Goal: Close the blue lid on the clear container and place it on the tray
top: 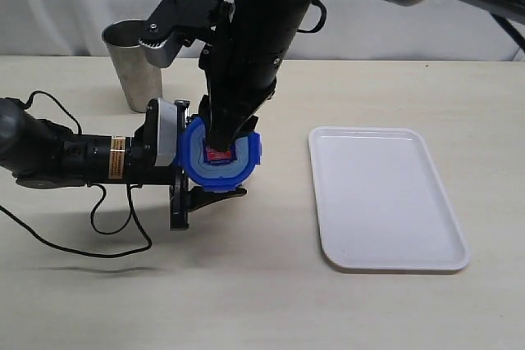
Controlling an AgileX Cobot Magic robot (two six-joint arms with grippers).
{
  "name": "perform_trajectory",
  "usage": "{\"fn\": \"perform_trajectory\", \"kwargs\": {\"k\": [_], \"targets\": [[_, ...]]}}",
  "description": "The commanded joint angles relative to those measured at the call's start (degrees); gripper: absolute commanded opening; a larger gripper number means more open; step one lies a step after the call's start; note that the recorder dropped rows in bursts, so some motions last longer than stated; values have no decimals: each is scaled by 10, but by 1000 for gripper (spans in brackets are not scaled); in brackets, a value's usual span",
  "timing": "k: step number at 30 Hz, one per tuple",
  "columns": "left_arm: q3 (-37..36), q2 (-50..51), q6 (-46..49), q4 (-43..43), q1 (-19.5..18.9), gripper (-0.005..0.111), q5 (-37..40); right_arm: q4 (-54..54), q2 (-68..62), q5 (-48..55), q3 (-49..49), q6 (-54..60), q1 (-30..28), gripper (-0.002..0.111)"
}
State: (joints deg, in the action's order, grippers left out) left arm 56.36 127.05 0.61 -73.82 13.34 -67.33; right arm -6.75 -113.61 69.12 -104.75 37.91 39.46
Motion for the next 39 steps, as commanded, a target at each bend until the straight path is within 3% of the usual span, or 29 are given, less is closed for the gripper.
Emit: {"fn": "perform_trajectory", "kwargs": {"k": [1,5,15,39], "targets": [[4,-7,-6,15,-1,0,-26,-1,-15,8,-1,19,0,46],[4,-7,-6,16,-1,0,-26,-3,-17,8,16,20,0,36],[4,-7,-11,16,-1,0,-26,7,-16,8,47,18,0,35],[4,-7,-78,45,-1,0,-26,231,11,-38,47,-196,-10,35]]}}
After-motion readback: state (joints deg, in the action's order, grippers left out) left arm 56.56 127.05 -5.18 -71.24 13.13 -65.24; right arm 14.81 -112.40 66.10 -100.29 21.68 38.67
